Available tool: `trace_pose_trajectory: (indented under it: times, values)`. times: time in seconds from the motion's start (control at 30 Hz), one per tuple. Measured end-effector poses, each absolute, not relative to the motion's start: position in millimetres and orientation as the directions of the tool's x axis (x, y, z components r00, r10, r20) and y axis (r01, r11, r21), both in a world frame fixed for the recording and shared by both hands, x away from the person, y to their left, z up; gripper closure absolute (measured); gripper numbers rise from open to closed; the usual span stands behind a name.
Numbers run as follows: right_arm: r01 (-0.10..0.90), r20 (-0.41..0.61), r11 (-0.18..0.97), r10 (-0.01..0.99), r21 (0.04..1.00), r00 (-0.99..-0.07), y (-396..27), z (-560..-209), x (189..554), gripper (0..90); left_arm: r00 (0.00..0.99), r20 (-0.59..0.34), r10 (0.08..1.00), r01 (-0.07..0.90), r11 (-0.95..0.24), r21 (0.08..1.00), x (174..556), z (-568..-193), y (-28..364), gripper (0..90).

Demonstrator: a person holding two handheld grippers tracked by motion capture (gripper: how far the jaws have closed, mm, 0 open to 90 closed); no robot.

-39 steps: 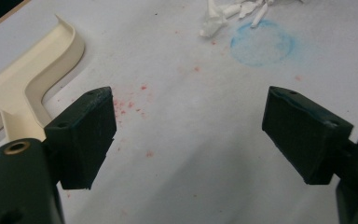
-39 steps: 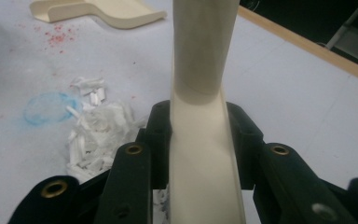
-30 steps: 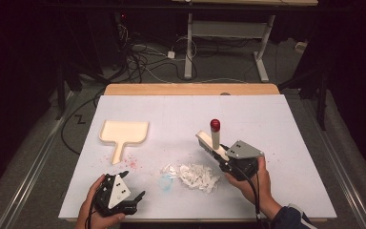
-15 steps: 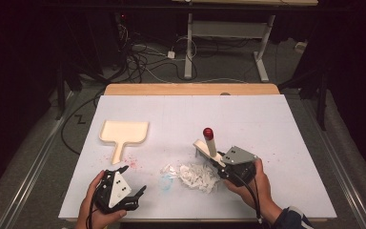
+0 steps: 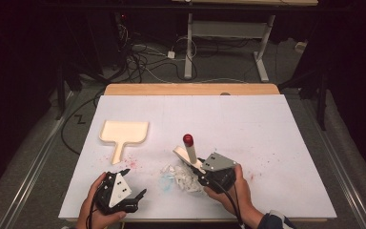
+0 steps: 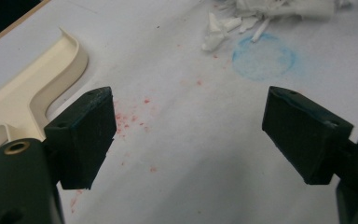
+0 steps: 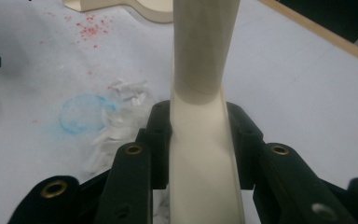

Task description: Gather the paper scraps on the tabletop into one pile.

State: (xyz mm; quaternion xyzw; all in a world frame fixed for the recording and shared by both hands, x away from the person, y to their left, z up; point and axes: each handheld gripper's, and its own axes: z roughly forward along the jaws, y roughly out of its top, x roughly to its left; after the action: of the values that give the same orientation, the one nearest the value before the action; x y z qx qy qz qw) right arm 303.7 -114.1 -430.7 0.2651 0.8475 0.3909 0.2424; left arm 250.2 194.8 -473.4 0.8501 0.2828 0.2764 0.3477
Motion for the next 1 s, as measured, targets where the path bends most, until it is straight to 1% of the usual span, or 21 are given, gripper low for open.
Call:
trace_pose_trajectory:
  times: [0.07,0.17,0.27,0.3,0.33,0.47,0.53,0.63,0.73,0.8,0.9,0.97,1.0]
  values:
    - [0.257,-0.198,0.548,0.637,0.796,-0.745,-112,-430,306,68.4,0.690,0.274,0.670,0.288,-0.601,0.745,251,-474,195,16.7]
    - [0.259,-0.191,0.531,0.649,0.807,-0.736,-119,-427,309,68.3,0.693,0.275,0.667,0.292,-0.608,0.738,252,-475,194,16.7]
    - [0.270,-0.169,0.507,0.662,0.819,-0.731,-134,-420,313,68.3,0.696,0.278,0.662,0.289,-0.612,0.736,252,-476,194,16.7]
    - [0.265,-0.156,0.488,0.663,0.831,-0.732,-147,-414,314,68.3,0.696,0.278,0.662,0.286,-0.611,0.738,251,-475,194,16.7]
    - [0.265,-0.156,0.488,0.663,0.831,-0.732,-147,-414,314,68.3,0.695,0.279,0.663,0.285,-0.610,0.739,251,-475,194,16.7]
    - [0.263,-0.126,0.469,0.647,0.843,-0.752,-177,-400,313,68.3,0.692,0.281,0.665,0.290,-0.613,0.735,250,-476,194,16.7]
    - [0.262,-0.113,0.474,0.627,0.841,-0.771,-192,-396,310,68.4,0.691,0.284,0.665,0.292,-0.615,0.732,249,-476,195,16.7]
    - [0.254,-0.126,0.522,0.586,0.814,-0.801,-212,-394,299,68.3,0.688,0.283,0.668,0.296,-0.614,0.731,249,-476,196,16.7]
    - [0.275,-0.089,0.560,0.537,0.782,-0.839,-234,-399,285,68.3,0.684,0.284,0.671,0.301,-0.615,0.729,248,-476,196,16.7]
    - [0.282,-0.078,0.567,0.527,0.774,-0.846,-238,-401,281,68.4,0.682,0.288,0.673,0.301,-0.616,0.728,248,-476,196,16.7]
    - [0.282,-0.052,0.594,0.482,0.753,-0.875,-244,-406,273,68.4,0.680,0.290,0.674,0.300,-0.616,0.728,247,-475,196,16.7]
    - [0.272,-0.018,0.597,0.434,0.754,-0.901,-240,-411,270,68.4,0.681,0.290,0.673,0.301,-0.618,0.726,247,-475,196,16.7]
    - [0.265,-0.017,0.601,0.421,0.754,-0.907,-235,-412,270,68.4,0.680,0.291,0.673,0.300,-0.618,0.727,247,-475,196,16.7]
